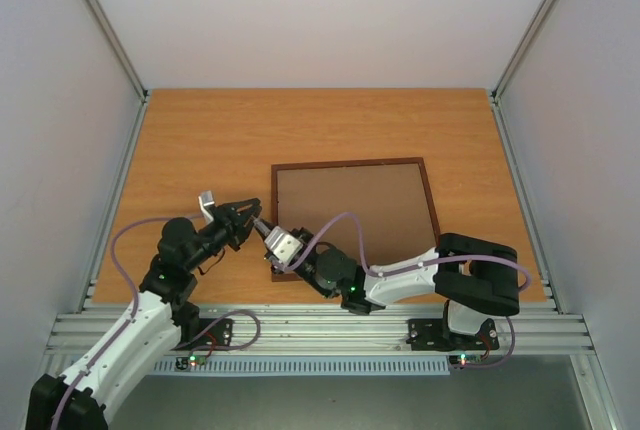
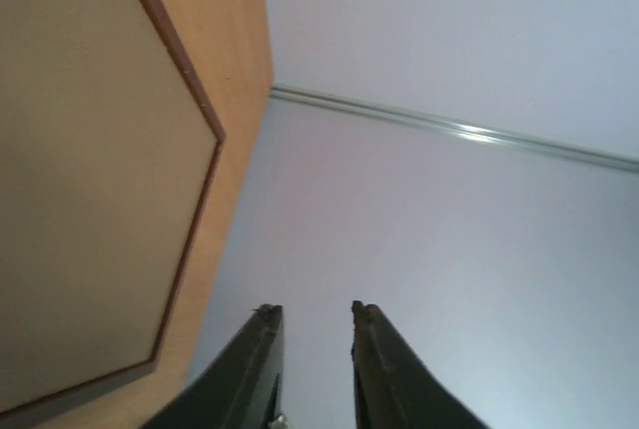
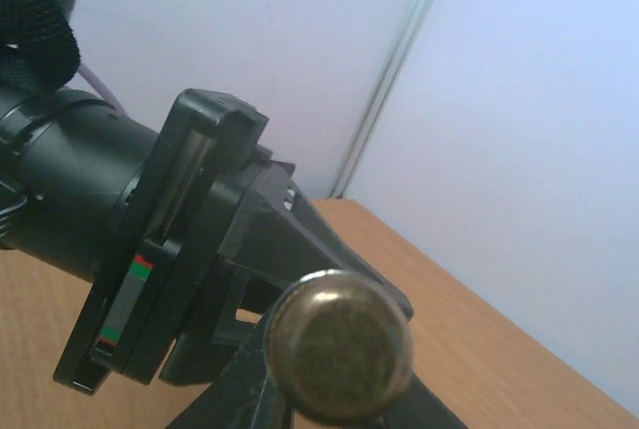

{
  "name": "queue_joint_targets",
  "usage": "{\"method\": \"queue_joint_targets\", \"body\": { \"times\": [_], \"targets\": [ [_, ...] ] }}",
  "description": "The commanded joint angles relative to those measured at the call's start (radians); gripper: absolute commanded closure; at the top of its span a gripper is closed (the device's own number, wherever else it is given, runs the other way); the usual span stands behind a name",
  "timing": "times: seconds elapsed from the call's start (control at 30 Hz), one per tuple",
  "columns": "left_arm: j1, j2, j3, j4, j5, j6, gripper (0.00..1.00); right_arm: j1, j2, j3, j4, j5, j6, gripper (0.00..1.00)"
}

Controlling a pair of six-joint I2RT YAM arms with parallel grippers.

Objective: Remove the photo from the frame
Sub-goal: Adjust the screwdriver.

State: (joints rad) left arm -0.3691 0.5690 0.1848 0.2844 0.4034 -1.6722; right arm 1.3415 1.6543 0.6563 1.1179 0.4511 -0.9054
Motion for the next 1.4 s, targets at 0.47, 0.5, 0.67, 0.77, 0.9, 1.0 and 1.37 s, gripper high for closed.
{"method": "queue_joint_targets", "body": {
  "times": [0.47, 0.5, 0.67, 0.77, 0.9, 1.0, 1.37],
  "targets": [
    [-0.007, 0.076, 0.094, -0.088, -0.101, 0.108, 0.99, 0.056, -0.112, -0.058, 0.036, 0.244, 0.000, 0.73],
    [-0.007, 0.078, 0.124, -0.170, -0.123, 0.143, 1.00, 0.056, -0.136, -0.056, -0.033, 0.244, 0.009, 0.72],
    [-0.009, 0.089, 0.257, -0.551, -0.299, 0.389, 1.00, 0.055, -0.271, -0.024, -0.450, 0.207, 0.107, 0.54],
    [-0.012, 0.109, 0.277, -0.597, -0.335, 0.442, 1.00, 0.051, -0.314, 0.041, -0.706, 0.167, 0.170, 0.51],
    [-0.022, 0.163, 0.308, -0.621, -0.345, 0.477, 0.99, 0.022, -0.317, 0.154, -1.000, 0.065, 0.251, 0.53],
    [-0.048, 0.188, 0.330, -0.627, -0.372, 0.501, 0.99, -0.010, -0.290, 0.256, -1.159, -0.004, 0.308, 0.54],
    [-0.152, 0.251, 0.373, -0.651, -0.503, 0.486, 1.00, -0.045, -0.140, 0.410, -1.318, -0.154, 0.332, 0.57]
  ]
}}
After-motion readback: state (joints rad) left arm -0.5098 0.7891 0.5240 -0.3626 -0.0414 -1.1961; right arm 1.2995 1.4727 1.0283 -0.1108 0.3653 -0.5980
